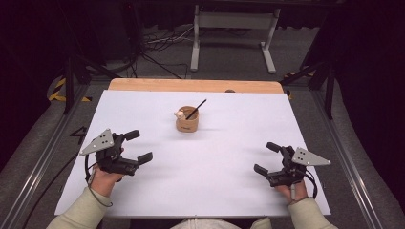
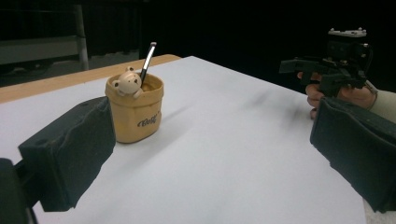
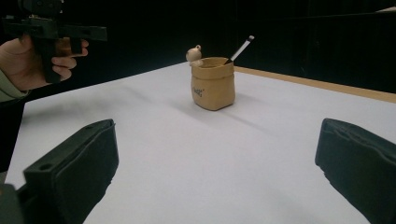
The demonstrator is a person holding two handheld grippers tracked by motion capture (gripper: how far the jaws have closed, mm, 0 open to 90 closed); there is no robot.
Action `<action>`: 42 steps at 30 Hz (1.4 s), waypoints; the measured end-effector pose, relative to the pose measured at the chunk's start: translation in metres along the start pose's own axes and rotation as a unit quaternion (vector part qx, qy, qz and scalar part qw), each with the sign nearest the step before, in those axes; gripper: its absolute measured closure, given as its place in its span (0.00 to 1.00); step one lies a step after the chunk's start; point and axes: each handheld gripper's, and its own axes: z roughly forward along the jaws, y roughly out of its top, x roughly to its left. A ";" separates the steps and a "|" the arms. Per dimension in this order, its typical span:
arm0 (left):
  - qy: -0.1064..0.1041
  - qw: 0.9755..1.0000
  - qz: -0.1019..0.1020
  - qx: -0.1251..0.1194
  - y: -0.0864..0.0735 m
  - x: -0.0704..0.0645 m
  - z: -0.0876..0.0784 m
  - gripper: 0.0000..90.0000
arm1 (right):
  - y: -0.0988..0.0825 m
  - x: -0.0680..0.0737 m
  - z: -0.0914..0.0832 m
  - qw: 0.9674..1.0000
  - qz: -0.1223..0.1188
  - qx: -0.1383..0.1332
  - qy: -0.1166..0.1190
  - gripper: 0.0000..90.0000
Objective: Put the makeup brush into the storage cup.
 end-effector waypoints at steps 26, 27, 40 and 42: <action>-0.020 0.999 0.009 0.028 -0.045 0.000 -0.004 0.02 | 0.000 0.002 -0.001 1.000 -0.006 -0.002 0.004 0.00; -0.022 0.999 0.007 0.027 -0.046 0.001 -0.004 0.02 | 0.000 0.002 -0.001 1.000 -0.006 -0.002 0.005 0.00; -0.024 0.999 -0.025 0.019 -0.052 0.007 -0.004 0.01 | -0.001 0.003 -0.001 1.000 -0.006 0.001 0.006 0.00; -0.024 0.999 -0.024 0.020 -0.052 0.007 -0.004 0.01 | -0.001 0.003 -0.001 1.000 -0.006 0.001 0.006 0.00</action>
